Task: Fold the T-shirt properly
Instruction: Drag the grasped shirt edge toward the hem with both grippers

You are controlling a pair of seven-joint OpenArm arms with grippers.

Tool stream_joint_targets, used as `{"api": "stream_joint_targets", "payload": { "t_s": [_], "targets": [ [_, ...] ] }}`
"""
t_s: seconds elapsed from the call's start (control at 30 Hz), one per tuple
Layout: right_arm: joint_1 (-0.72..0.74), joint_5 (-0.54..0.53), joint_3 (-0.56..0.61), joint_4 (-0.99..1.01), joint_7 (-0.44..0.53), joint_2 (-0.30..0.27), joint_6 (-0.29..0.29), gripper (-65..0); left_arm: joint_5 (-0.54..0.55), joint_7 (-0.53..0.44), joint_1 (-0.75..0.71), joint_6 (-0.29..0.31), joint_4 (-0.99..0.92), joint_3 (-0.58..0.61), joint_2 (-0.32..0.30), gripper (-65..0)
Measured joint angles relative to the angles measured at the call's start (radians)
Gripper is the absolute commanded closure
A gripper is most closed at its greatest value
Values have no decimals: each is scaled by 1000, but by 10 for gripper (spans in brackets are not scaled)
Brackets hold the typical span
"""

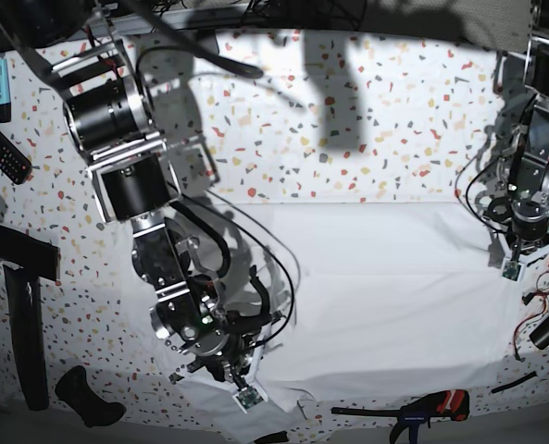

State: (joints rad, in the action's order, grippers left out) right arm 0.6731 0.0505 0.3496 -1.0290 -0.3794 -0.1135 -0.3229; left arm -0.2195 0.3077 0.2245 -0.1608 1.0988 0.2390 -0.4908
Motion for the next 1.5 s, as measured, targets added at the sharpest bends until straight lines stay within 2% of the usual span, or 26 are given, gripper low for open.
{"api": "stream_joint_targets", "payload": {
  "t_s": [0.13,0.27,0.37,0.6,0.73,0.83,0.87,0.97,1.03,1.17,1.27,1.33,1.4,1.5],
  "targets": [
    [0,0,0,0,6,2,0,0,0,-13,47,-1,-101,-2,2,0],
    [0,0,0,0,16,2,1,0,0,-20,61,27,-157,-3,-2,0],
    [0,59,0,3,35,2,5,0,0,-28,64,30,-157,-3,1,0],
    [0,79,0,36,39,1,129,0,0,-31,69,31,-156,-3,1,0],
    [0,128,0,38,39,2,204,0,0,-31,69,30,-156,-3,0,0],
    [3,127,-1,38,39,2,207,0,0,-31,69,30,-156,-3,1,0],
    [3,127,0,38,51,3,207,-11,0,-31,69,30,-156,-3,1,0],
    [3,167,0,39,117,2,207,-207,0,-31,69,30,-156,-3,0,0],
    [6,233,0,38,150,3,207,-288,0,-31,69,30,-156,-3,0,0],
    [14,256,-8,39,146,2,207,-302,0,-31,69,30,-156,-3,0,0],
    [20,120,-15,38,126,2,208,-302,0,-26,69,30,-156,-3,1,0],
    [23,24,-15,38,15,3,206,-302,22,11,69,30,-149,-3,0,0],
    [13,-2,-15,38,-49,3,207,-302,63,18,66,30,-129,-3,-3,0],
    [-13,-1,-15,38,-45,0,207,-302,114,37,66,31,-60,-3,-11,0]
  ]
}}
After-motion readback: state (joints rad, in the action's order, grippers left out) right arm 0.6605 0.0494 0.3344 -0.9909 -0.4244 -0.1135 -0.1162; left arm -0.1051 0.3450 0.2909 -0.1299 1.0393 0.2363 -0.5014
